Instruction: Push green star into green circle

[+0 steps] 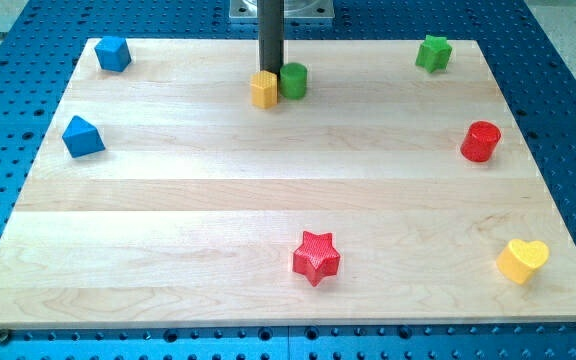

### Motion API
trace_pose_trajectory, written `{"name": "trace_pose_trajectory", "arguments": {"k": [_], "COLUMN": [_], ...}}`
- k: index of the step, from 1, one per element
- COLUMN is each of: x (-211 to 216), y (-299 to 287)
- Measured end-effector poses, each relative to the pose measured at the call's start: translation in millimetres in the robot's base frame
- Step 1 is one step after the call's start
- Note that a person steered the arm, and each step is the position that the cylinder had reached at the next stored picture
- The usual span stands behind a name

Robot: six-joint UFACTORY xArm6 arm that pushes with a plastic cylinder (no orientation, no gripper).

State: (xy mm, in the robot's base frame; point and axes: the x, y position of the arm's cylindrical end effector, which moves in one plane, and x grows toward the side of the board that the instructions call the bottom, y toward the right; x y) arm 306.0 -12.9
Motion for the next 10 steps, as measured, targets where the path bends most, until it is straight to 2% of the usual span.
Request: {"name": "trace_pose_trajectory", "arguments": {"k": [1, 2, 3, 4, 5, 6, 7, 8, 9, 10], "x": [-5, -28, 28, 40, 29, -13, -67, -106, -58, -49], "y": [12, 58, 62, 32, 145, 270, 313, 305, 212, 188]}}
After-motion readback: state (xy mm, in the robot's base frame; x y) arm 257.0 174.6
